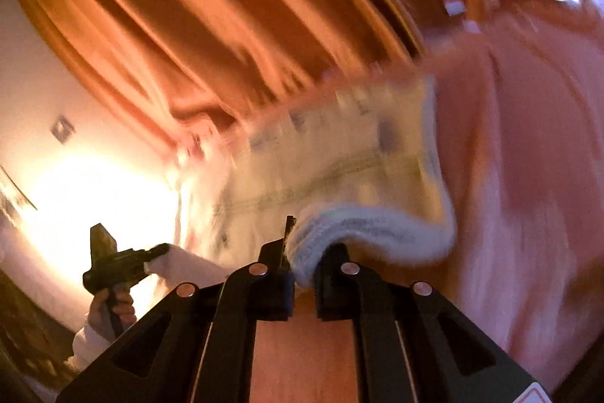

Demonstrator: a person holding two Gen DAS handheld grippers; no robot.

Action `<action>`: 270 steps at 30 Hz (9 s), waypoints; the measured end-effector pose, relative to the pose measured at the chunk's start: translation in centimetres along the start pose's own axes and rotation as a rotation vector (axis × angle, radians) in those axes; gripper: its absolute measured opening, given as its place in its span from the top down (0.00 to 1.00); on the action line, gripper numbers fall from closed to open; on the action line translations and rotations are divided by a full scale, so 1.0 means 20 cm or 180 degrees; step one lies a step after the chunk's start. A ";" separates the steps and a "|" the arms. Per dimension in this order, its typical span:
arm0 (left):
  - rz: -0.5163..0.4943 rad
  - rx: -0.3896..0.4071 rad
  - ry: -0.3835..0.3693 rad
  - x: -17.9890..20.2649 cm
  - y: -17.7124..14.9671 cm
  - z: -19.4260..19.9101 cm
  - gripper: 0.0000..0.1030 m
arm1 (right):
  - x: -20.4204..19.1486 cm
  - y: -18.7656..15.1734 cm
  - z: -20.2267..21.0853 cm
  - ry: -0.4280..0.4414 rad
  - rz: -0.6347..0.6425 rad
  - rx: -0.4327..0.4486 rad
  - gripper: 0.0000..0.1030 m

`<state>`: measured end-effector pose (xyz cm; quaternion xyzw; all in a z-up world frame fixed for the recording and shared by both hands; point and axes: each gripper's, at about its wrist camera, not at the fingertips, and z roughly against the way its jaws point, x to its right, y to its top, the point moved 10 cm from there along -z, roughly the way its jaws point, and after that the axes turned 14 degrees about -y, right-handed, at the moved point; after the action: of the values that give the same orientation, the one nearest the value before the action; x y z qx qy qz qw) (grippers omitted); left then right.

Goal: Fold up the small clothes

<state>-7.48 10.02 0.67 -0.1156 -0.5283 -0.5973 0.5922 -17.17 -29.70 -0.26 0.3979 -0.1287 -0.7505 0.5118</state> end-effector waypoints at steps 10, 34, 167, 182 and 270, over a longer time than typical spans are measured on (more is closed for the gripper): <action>-0.0117 -0.0036 0.0790 -0.41 0.72 -0.82 0.77 | 0.38 0.75 -1.08 -0.0657 -0.0566 -0.0045 0.70; -0.0727 0.0054 0.0860 -0.42 0.92 -0.98 0.96 | 0.23 0.85 -1.03 -0.0639 0.0103 0.0411 0.93; -0.1092 -0.0113 0.1841 -0.73 0.84 -1.09 0.74 | 0.34 0.83 -1.37 -0.1396 0.0096 0.0124 0.83; -0.1362 -0.0620 0.1677 -0.65 0.30 -0.98 0.56 | -0.55 0.06 -1.53 -0.0348 0.1394 -0.0584 0.94; 0.0391 0.0691 0.1090 -0.54 0.22 -0.65 0.75 | -0.04 0.36 -1.13 -0.0448 0.0037 -0.0175 0.49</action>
<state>5.36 7.54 -10.82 0.0201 -0.4732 -0.5106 0.7177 4.16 -27.30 -10.26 0.3291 -0.1461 -0.7769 0.5165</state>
